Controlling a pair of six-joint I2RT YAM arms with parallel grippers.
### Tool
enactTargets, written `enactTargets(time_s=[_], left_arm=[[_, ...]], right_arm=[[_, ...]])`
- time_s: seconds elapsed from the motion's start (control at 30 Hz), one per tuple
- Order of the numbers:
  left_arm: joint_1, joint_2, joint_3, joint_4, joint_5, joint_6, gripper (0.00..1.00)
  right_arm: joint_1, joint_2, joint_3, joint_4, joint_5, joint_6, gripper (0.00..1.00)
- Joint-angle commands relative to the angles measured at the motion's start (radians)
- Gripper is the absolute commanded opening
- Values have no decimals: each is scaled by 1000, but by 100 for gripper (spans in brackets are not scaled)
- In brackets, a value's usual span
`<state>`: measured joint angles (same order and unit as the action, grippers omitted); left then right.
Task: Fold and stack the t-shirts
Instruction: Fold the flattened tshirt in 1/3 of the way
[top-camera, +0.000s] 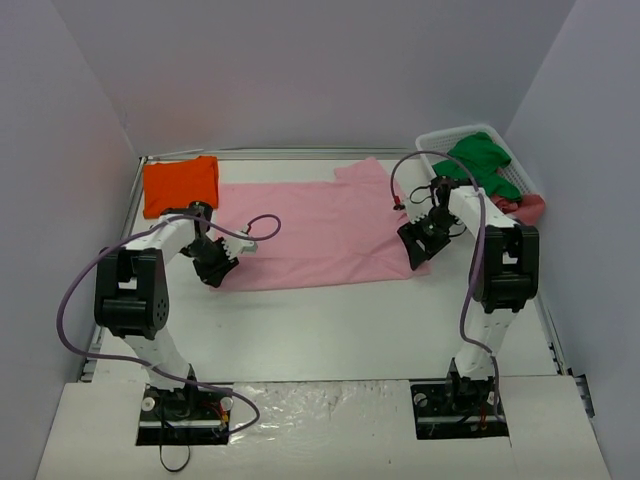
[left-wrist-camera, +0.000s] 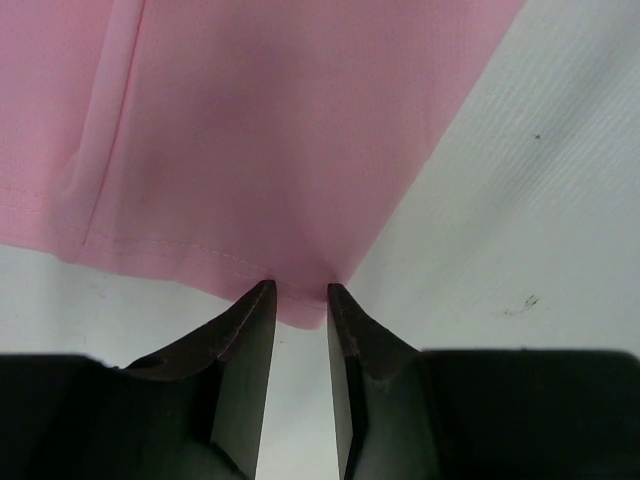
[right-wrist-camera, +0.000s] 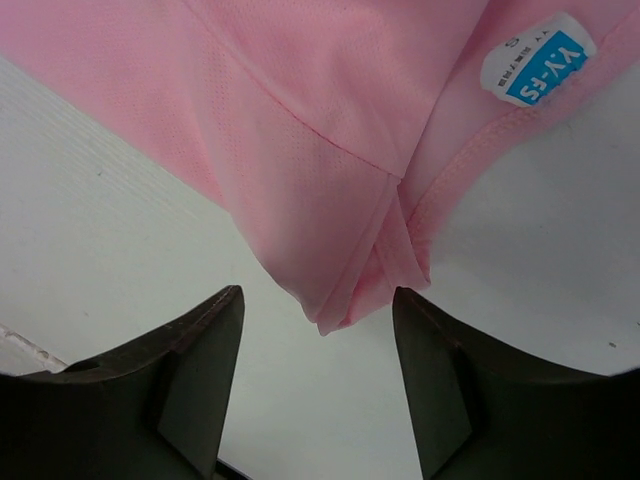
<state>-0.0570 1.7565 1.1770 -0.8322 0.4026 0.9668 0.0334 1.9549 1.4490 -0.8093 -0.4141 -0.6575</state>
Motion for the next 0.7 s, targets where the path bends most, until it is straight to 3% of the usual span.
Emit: enactTargets(time_s=[0.0, 0.43, 0.67], left_arm=[[-1, 0, -16, -24, 7, 36, 27], [-3, 43, -63, -2, 2, 32, 25], [-1, 46, -68, 2, 5, 21, 16]], right_arm=[[-13, -79, -9, -39, 21, 7, 58], [-69, -102, -84, -39, 74, -22, 61], [-69, -39, -75, -37, 34, -40, 58]])
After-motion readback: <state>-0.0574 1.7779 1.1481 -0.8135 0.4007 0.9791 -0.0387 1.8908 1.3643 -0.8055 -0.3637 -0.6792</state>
